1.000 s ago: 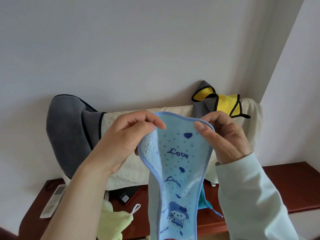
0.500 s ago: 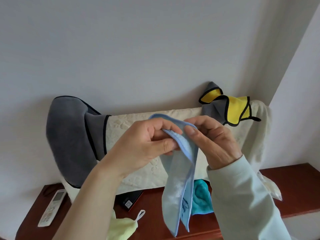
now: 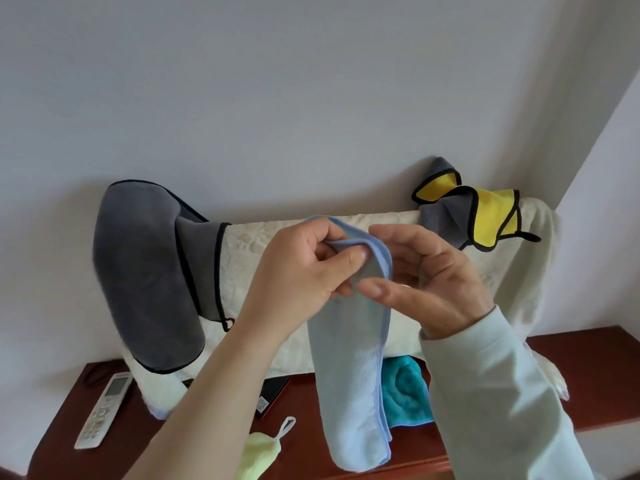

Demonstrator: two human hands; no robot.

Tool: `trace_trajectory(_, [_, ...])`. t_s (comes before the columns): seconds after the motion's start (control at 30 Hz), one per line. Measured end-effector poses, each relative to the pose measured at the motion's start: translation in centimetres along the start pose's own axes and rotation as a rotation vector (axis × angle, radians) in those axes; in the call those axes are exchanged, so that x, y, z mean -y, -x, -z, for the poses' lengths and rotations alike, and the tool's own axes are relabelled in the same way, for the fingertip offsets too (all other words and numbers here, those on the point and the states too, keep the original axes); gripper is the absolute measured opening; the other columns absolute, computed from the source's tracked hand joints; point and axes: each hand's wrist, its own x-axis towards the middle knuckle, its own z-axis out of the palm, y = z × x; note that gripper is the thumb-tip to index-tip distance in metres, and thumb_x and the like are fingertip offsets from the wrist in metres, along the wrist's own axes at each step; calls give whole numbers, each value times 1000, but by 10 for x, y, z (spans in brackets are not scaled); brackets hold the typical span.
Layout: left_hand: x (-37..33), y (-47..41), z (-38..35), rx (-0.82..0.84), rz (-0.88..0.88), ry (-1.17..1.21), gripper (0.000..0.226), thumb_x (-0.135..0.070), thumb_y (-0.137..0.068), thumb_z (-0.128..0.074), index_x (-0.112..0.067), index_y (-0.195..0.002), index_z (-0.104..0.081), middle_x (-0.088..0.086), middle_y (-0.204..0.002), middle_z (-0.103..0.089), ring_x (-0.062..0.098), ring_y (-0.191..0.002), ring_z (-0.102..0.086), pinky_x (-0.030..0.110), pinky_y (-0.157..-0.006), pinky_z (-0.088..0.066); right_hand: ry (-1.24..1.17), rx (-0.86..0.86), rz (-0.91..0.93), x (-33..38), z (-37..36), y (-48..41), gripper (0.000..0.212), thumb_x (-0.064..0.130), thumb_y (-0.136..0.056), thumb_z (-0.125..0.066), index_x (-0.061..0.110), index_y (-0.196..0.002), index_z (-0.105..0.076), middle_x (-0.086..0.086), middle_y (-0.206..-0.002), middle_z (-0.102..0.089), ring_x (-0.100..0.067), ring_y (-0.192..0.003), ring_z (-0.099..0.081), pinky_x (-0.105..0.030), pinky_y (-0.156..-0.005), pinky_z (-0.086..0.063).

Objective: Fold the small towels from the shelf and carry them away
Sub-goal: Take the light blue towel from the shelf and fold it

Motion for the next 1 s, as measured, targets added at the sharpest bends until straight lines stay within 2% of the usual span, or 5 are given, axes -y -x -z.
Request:
trace_trajectory(0.27, [20, -14, 33, 8, -90, -216, 19, -37, -81, -84, -31, -92, -69, -11, -61, -50, 4, -55, -44, 21, -57, -36, -122, -103, 14, 2, 3, -8, 22, 3, -86, -61, 13, -105, -69, 6, -93, -79, -7, -91, -72, -21, -86, -56])
trace_trajectory(0.4, [26, -22, 46, 23, -98, -336, 20, -40, -81, -84, -38, -84, -64, -13, -101, -59, -1, -97, -57, 18, -85, -44, -116, -105, 18, 5, 10, -9, 23, 9, -82, -77, 27, -96, -77, 4, -89, -78, -9, -86, -70, -23, -86, -56])
trace_trajectory(0.63, [18, -22, 34, 128, -146, 55, 30, -29, -81, -79, -32, -78, -49, -15, -65, -47, 10, -61, -40, 22, -56, -35, -223, -154, -8, 12, 27, -7, 29, 2, -80, -66, 28, -89, -76, 6, -80, -76, -7, -79, -68, -22, -82, -55])
trace_trajectory(0.77, [9, -22, 14, 110, -168, 398, 45, -17, -74, -82, -33, -110, -60, -13, -77, -67, 8, -74, -61, 19, -73, -51, -296, -143, -6, 21, 35, -8, 34, 3, -77, -75, 36, -84, -77, 14, -75, -74, 0, -74, -67, -17, -74, -55])
trace_trajectory(1.0, [20, -12, -20, 73, 26, 283, 19, -32, -83, -76, -36, -101, -80, 1, -107, -80, 21, -107, -75, 57, -104, -52, -349, -144, -46, 15, 46, -9, 33, 4, -80, -78, 37, -84, -76, 10, -82, -77, -5, -80, -72, -22, -74, -57])
